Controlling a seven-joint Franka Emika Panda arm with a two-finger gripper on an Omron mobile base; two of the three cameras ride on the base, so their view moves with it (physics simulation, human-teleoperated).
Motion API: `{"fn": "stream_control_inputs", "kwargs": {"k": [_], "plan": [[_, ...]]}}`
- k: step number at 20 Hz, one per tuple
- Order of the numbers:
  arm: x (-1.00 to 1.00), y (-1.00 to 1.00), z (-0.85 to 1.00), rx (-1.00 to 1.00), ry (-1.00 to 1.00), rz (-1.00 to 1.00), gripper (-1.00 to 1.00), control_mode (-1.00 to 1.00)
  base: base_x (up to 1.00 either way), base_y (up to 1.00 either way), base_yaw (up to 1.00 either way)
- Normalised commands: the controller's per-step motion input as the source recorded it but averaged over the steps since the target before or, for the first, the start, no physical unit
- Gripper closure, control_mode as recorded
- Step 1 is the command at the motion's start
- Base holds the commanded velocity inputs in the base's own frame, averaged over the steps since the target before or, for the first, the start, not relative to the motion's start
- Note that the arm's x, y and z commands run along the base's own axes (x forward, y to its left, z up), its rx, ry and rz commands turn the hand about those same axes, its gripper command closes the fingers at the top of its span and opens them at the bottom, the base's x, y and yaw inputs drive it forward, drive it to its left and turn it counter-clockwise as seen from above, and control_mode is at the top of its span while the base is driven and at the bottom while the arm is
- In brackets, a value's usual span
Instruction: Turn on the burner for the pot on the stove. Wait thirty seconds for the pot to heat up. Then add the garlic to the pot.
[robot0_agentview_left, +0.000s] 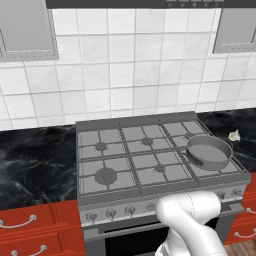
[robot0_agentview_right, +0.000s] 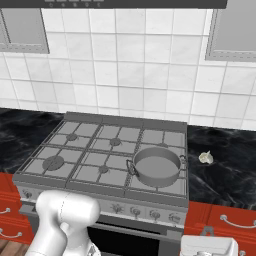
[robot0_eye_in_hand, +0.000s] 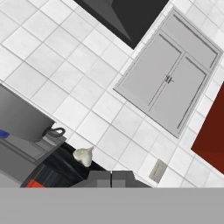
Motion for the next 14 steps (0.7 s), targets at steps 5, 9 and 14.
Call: {"fn": "stream_control_inputs", "kwargs": {"k": [5,9,14], "plan": [[0.0,0.0,0.0,0.0,0.0,0.0,1.0,-1.0,0.0,0.0,0.0],[0.0,0.0,0.0,0.0,0.0,0.0,1.0,-1.0,0.0,0.0,0.0],[0.0,0.0,0.0,0.0,0.0,0.0,1.0,-1.0,0.0,0.0,0.0]]}}
